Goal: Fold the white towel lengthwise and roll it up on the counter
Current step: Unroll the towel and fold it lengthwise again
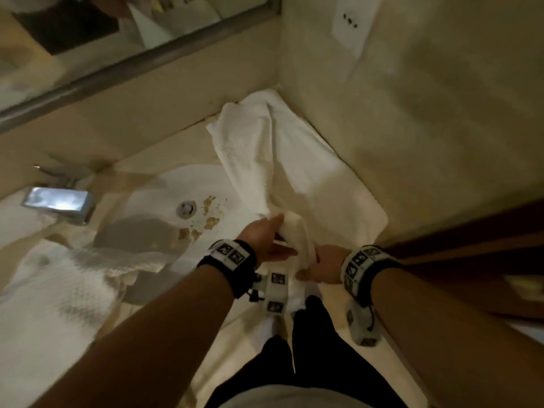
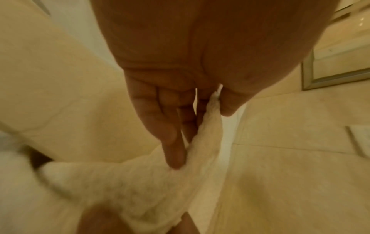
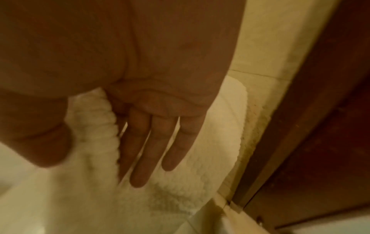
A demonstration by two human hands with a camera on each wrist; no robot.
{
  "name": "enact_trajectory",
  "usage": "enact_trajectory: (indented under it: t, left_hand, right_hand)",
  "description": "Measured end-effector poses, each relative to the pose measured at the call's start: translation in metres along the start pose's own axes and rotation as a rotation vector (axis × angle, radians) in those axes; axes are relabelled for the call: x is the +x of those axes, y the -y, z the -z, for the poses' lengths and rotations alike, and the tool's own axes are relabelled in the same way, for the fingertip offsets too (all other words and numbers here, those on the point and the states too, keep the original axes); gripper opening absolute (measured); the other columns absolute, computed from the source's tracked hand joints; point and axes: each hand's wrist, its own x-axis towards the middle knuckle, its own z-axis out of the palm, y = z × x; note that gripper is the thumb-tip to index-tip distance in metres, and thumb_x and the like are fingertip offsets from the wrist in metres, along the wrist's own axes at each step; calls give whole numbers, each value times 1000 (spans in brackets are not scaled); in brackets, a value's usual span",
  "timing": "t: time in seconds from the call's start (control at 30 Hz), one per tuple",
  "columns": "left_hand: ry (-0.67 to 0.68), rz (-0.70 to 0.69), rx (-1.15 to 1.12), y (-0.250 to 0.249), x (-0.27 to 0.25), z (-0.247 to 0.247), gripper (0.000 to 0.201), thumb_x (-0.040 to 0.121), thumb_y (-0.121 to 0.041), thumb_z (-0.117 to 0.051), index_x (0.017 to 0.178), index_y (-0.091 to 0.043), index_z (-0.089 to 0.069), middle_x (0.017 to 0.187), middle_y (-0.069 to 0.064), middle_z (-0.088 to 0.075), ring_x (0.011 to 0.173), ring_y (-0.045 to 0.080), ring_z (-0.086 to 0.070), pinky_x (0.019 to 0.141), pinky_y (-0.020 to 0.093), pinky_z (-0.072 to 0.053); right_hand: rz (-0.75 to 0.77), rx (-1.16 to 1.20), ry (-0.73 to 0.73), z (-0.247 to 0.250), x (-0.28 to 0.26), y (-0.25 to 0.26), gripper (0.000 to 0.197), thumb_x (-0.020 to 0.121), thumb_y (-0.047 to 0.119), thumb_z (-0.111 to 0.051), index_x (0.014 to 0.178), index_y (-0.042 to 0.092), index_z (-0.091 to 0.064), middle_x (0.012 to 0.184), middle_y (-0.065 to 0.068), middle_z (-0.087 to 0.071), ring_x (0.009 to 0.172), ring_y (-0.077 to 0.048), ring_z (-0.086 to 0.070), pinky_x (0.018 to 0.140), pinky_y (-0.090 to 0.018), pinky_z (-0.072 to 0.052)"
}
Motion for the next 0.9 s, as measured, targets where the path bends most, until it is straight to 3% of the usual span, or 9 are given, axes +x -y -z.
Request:
enact_trajectory:
  t: [0.13,0.23,0.33,0.43,0.5,0.57,0.7,0.8,0.9]
  left_hand:
    - [-217,-122,92,-35,-15,3,27,98,-31,-53,99,-6,-62,64,10,-64,51,26,-63,49,25,-43]
    - [-354,-259,36,-76,-30,14,21,93,-26,-53,79,-10,-57,46,3,-48,35,20,-49,43,24,-34]
    - [-298,-456,-190,-109,-44,15,24,95,-24,-54,77,-10,-62,57,5,-61,48,22,-62,51,29,-52]
    - [-72,-556,-191,-115,-42,0,22,100,-28,-54,101,-13,-69,99,8,-74,90,25,-71,84,38,-56]
    - [-89,-470,46,-93,-29,-10,19,100,-33,-57,96,-17,-66,98,5,-69,91,25,-65,81,34,-48]
    - [-153,-385,494,-55,-7,-16,28,97,-42,-62,87,-16,-62,90,4,-62,88,25,-60,76,34,-42]
    - [-212,-225,1052,31,13,-29,63,82,-63,-70,125,-23,-47,118,-3,-44,109,24,-52,88,37,-46]
    - [-219,-321,1450,79,23,-47,88,70,-71,-72,133,-25,-31,136,6,-30,122,33,-38,97,50,-44]
    - [-273,-381,1682,103,31,-60,76,79,-44,-70,137,-23,-27,140,10,-24,124,36,-32,96,52,-39]
  right_hand:
    - [-13,129,-234,17,-21,-8,47,94,39,-59,136,18,-54,135,-5,-56,122,-27,-53,104,-39,-43]
    - [36,269,-494,45,-36,2,29,94,40,-54,117,22,-54,118,-2,-60,104,-24,-58,85,-34,-45]
    - [131,392,-756,69,-49,18,11,96,32,-55,102,24,-55,90,4,-60,81,-20,-59,64,-27,-42]
    - [15,464,-966,86,-52,5,21,100,27,-49,121,21,-51,100,-1,-63,81,-23,-58,66,-29,-43]
    - [-212,454,-924,89,-50,-20,38,100,22,-46,137,16,-43,125,-12,-60,96,-30,-59,79,-36,-47]
    - [-385,325,-680,84,-43,-46,50,97,22,-48,144,11,-39,140,-15,-53,115,-35,-57,95,-39,-49]
    - [-392,44,-330,56,-18,-78,28,101,27,-47,116,8,-61,121,-12,-64,96,-26,-60,81,-32,-49]
    - [-413,177,-359,39,-5,-96,29,101,28,-47,122,9,-51,121,-10,-58,108,-31,-58,83,-32,-42]
    - [-422,400,-487,30,10,-110,57,100,30,-52,148,9,-29,142,-17,-49,123,-36,-53,93,-37,-42]
